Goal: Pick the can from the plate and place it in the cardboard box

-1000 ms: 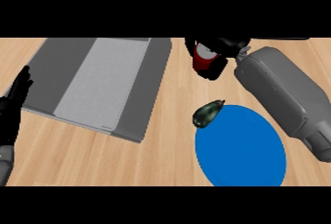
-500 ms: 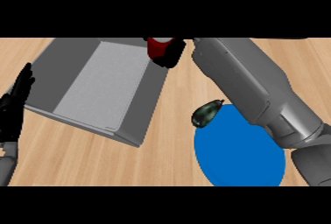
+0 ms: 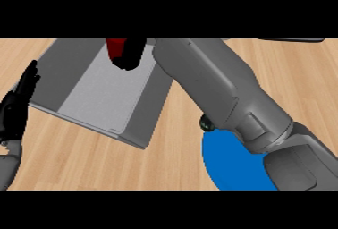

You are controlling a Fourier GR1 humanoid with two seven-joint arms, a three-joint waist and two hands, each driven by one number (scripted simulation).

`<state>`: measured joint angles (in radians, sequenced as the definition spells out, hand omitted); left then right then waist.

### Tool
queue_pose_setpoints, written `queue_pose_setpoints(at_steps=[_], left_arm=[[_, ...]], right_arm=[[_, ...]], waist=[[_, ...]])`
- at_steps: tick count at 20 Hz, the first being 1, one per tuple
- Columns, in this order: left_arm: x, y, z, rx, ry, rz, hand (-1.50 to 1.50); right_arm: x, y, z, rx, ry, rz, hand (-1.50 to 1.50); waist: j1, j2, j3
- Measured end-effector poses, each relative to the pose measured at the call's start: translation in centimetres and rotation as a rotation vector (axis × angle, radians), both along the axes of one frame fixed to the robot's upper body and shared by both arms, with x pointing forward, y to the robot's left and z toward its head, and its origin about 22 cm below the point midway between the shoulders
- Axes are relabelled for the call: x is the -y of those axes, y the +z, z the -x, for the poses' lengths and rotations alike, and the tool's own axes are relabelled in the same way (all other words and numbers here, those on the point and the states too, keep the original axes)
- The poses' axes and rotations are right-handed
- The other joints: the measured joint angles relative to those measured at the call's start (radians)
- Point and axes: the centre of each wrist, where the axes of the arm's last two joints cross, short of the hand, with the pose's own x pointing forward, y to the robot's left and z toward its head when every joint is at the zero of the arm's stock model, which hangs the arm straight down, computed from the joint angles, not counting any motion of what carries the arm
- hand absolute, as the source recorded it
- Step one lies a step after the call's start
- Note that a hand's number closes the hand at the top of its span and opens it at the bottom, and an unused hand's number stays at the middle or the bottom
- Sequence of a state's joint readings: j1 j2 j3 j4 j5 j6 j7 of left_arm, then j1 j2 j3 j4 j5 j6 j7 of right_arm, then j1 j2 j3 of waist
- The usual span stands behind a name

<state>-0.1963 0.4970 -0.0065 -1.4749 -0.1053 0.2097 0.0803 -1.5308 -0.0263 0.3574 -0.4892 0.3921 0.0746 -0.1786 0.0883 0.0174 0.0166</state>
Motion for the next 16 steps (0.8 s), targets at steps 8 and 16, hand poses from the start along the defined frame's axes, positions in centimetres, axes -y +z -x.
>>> queue_pose_setpoints(at_steps=[8,16], left_arm=[[1.7,0.5,-0.8,0.017,-0.058,-0.001,0.0],[3.3,1.3,-1.8,0.018,-0.111,0.001,0.0]], right_arm=[[-1.0,0.5,-0.1,-0.121,-0.065,-0.028,1.5],[-1.0,-0.9,-0.3,-0.144,-0.141,0.014,1.5]], waist=[[0.054,0.015,-0.005],[0.11,0.031,-0.01]])
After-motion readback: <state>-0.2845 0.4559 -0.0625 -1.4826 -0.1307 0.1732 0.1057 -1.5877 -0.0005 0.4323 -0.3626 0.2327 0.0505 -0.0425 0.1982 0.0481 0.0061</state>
